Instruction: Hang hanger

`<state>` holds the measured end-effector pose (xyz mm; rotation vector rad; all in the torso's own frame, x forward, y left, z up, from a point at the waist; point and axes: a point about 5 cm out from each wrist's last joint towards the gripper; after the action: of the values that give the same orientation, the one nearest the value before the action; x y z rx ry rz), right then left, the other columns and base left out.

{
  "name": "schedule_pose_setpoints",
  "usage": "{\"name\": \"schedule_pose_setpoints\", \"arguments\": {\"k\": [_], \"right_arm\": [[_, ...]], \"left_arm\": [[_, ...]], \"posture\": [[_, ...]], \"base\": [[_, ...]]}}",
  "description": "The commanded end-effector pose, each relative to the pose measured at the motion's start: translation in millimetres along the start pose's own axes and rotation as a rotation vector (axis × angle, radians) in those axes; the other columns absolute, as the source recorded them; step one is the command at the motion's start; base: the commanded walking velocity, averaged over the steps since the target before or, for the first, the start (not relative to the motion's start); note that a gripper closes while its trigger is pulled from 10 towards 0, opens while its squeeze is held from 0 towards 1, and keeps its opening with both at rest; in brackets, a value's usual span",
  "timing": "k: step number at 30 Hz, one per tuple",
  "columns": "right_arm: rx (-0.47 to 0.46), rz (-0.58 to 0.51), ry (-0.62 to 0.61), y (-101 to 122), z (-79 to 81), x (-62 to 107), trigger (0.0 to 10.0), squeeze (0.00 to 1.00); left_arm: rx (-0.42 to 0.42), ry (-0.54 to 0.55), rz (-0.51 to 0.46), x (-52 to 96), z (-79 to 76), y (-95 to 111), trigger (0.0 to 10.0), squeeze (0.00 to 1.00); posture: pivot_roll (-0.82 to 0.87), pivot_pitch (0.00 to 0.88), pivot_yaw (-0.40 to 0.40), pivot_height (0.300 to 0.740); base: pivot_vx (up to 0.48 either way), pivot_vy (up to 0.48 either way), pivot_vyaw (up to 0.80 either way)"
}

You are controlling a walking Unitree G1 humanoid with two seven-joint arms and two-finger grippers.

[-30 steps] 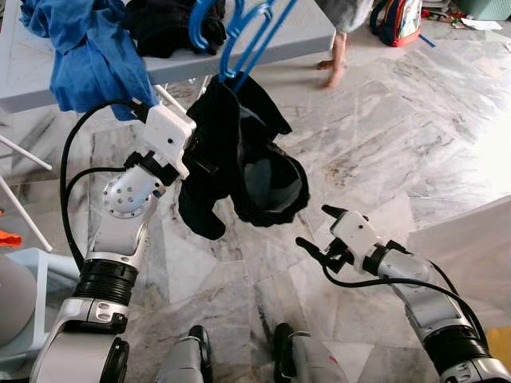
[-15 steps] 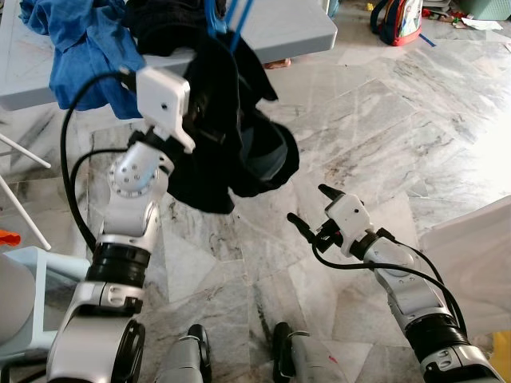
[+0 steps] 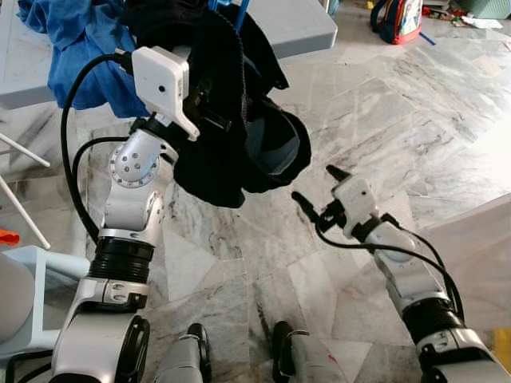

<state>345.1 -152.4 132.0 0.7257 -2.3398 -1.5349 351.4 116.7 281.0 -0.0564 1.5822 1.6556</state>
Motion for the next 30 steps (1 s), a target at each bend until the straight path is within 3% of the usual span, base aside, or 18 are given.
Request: {"name": "schedule_pose_setpoints", "arguments": {"k": [1, 10, 14, 21, 22, 23, 24, 25, 30], "right_arm": [[-0.015, 0.005, -0.026, -2.6, -2.8, 0.9, 10.0, 0.00], [-0.092, -0.067, 0.008, 13.2, 0.9, -16.2, 10.0, 0.00], [-0.128, -0.107, 0.089, 21.1, 9.3, -21.6, 10.0, 0.00], [-0.129, -0.135, 0.154, 26.6, 12.4, -21.5, 10.0, 0.00], [-0.131, -0.138, 0.159, 26.8, 11.6, -20.5, 5.9, 0.00], [-0.132, -0.140, 0.161, 26.9, 11.1, -20.0, 5.9, 0.00], [-0.140, -0.146, 0.172, 27.2, 10.8, -18.9, 1.1, 0.00], [-0.146, -0.156, 0.175, 28.1, 9.7, -17.5, 0.0, 0.00], [-0.167, -0.175, 0.179, 32.1, 9.6, -17.3, 0.0, 0.00]], "left_arm": [[-0.010, -0.030, -0.060, -4.7, -5.8, 13.8, 0.0, 0.00], [0.015, -0.054, -0.058, -5.8, -14.6, 12.3, 0.0, 0.00], [0.024, -0.061, -0.056, -7.0, -17.3, 11.4, 0.0, 0.00], [0.023, -0.062, -0.050, -7.1, -16.6, 10.6, 0.0, 0.00], [0.023, -0.062, -0.049, -7.0, -16.1, 10.6, 0.0, 0.00], [0.022, -0.061, -0.048, -6.9, -15.7, 10.5, 0.0, 0.00], [0.022, -0.060, -0.047, -6.9, -15.2, 10.4, 0.0, 0.00], [0.022, -0.060, -0.046, -6.9, -14.6, 10.3, 0.0, 0.00], [0.026, -0.058, -0.043, -7.2, -14.3, 9.1, 0.0, 0.00]], "posture": [[-0.04, 0.307, -0.043, 0.740], [-0.04, 0.305, -0.039, 0.740], [-0.04, 0.304, -0.037, 0.740], [-0.04, 0.301, -0.032, 0.740], [-0.04, 0.301, -0.031, 0.740], [-0.04, 0.300, -0.031, 0.740], [-0.04, 0.299, -0.030, 0.740], [-0.04, 0.299, -0.029, 0.740], [-0.04, 0.297, -0.027, 0.740]], "base": [[0.000, 0.000, 0.00], [0.000, 0.000, 0.00], [0.000, 0.000, 0.00], [0.000, 0.000, 0.00], [0.000, 0.000, 0.00], [0.000, 0.000, 0.00], [0.000, 0.000, 0.00], [0.000, 0.000, 0.00], [0.000, 0.000, 0.00]]}}
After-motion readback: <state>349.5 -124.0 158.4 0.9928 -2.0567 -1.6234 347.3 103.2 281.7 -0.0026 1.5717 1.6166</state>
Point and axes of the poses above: a point about 5 cm out from each wrist's last joint towards the gripper, its own x axis pointing back from the gripper into the wrist, its own y axis along the axis of the wrist's last joint, z = x × y, and after that the axes turned 3 degrees about x, right-handed
